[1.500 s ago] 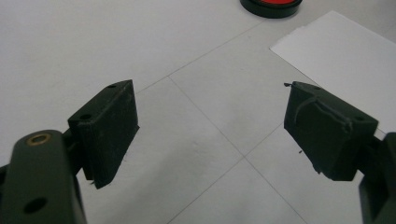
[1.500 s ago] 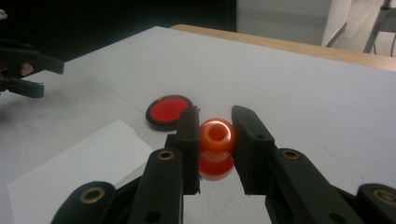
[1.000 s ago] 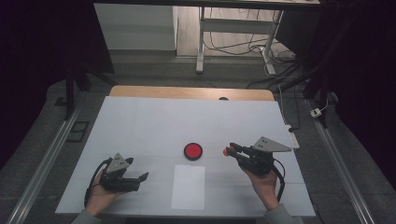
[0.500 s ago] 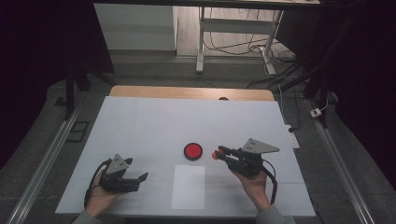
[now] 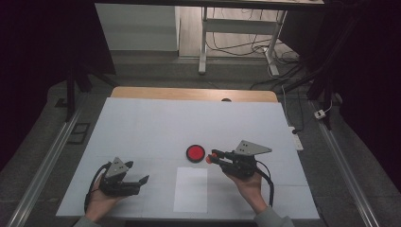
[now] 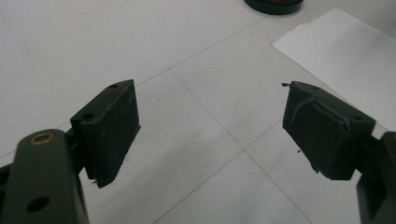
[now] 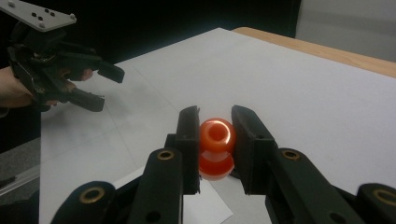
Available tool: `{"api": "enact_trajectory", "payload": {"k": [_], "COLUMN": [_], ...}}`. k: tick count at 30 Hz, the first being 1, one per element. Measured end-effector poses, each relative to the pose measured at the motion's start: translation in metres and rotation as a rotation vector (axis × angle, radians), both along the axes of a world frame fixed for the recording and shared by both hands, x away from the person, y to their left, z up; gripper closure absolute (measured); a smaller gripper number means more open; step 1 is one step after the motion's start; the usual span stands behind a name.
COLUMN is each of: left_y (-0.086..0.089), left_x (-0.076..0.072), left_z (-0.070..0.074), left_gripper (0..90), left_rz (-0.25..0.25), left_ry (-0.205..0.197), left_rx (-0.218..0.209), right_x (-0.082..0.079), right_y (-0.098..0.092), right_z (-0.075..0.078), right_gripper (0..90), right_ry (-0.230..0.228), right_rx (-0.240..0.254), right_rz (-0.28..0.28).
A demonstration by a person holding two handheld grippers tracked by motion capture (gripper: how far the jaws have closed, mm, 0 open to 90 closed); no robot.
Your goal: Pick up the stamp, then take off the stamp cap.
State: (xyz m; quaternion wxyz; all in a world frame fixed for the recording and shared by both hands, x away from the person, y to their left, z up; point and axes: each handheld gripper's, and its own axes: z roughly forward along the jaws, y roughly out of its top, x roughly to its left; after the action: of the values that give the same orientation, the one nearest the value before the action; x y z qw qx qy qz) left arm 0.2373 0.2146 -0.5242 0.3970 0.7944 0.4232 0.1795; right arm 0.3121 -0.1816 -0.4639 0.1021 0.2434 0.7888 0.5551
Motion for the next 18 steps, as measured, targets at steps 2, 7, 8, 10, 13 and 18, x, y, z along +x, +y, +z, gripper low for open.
{"api": "enact_trajectory", "payload": {"k": [2,7,8,10,13,18], "left_y": [-0.0002,0.0001,0.0002,0.0004,0.0009,-0.0011], "left_x": [-0.0006,-0.0014,-0.0014,-0.0014,-0.0011,-0.0003], "left_z": [-0.0001,0.0000,0.0002,0.0004,0.0000,0.0015], "left_gripper": [18.9,18.9,18.9,18.9,18.9,18.9], "left_rz": [0.002,0.004,0.005,0.006,0.007,0.004], "left_ry": [-0.001,-0.003,-0.004,-0.006,-0.005,-0.004], "left_rx": [0.001,0.004,0.004,0.002,0.000,-0.018], "right_x": [0.0002,0.0005,0.0005,0.0004,0.0009,0.0022], "right_y": [0.0001,-0.0001,-0.0001,-0.0002,-0.0004,-0.0022], "right_z": [-0.0001,0.0001,0.0001,0.0004,0.0010,0.0016], "right_gripper": [72.3,72.3,72.3,72.3,72.3,72.3], "right_ry": [0.000,-0.003,-0.003,-0.005,-0.005,0.000], "right_rx": [0.000,0.001,0.001,0.002,0.004,0.017], "right_rz": [-0.001,-0.002,-0.002,-0.002,-0.004,-0.011]}}
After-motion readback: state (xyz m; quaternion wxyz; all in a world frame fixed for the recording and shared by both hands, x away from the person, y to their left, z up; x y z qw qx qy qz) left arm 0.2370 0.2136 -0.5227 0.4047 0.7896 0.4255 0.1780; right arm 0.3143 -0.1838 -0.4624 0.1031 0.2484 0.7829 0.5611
